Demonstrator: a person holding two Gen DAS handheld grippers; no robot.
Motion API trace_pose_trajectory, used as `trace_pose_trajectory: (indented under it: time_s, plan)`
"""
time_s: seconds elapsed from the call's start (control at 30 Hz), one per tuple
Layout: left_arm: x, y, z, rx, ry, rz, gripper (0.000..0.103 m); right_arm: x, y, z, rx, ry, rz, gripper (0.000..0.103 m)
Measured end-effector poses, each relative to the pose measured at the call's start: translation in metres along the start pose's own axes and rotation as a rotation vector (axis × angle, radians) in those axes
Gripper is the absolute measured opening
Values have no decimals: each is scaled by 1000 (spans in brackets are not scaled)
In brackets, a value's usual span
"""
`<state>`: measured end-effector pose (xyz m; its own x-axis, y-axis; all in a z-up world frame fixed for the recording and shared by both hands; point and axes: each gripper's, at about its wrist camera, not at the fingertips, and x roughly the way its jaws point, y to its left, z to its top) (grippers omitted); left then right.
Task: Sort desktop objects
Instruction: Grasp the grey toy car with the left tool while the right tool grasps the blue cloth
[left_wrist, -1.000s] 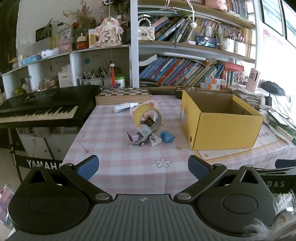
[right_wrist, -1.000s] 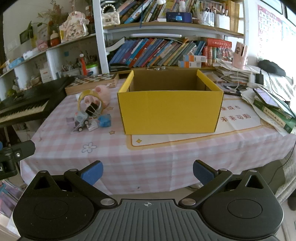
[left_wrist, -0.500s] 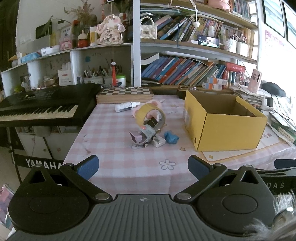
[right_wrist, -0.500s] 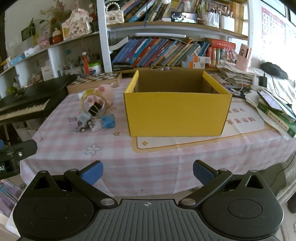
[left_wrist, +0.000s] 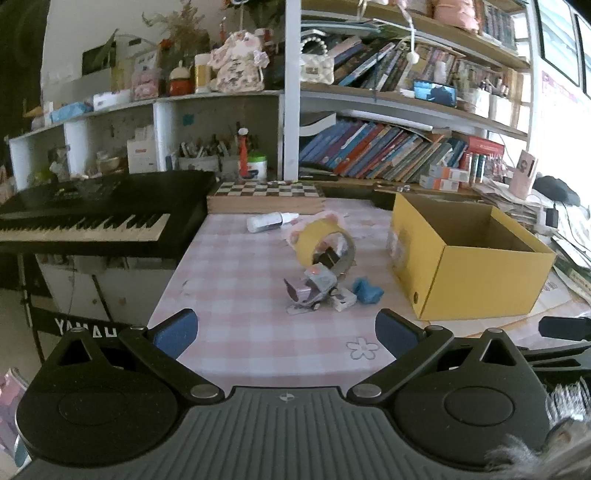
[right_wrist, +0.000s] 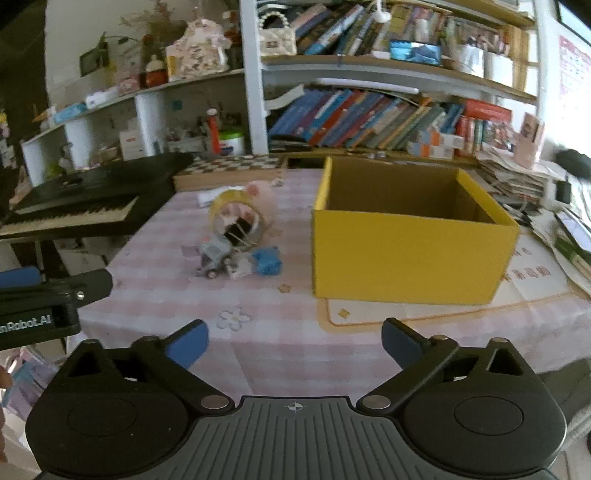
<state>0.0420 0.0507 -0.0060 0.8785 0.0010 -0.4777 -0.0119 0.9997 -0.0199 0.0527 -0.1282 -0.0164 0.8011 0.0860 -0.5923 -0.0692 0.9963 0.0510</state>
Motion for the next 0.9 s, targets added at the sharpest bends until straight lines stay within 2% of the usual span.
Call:
trace_pose_trajectory:
  time_s: [0.23,0.4,0.57,0.9]
  plan:
    - [14,16,3,-33,-1,-12,103,19,15,9,-55,27,45,72]
    - [30,18,7,-27,6,-9,103,37,20,15,-74,45,80,69]
    - [47,18,15,-17,17,-21,103,62,21,25,-67,58,99,61]
    - [81,17,31,-19,48,-2,103,108,19,49,-76,80,142,61]
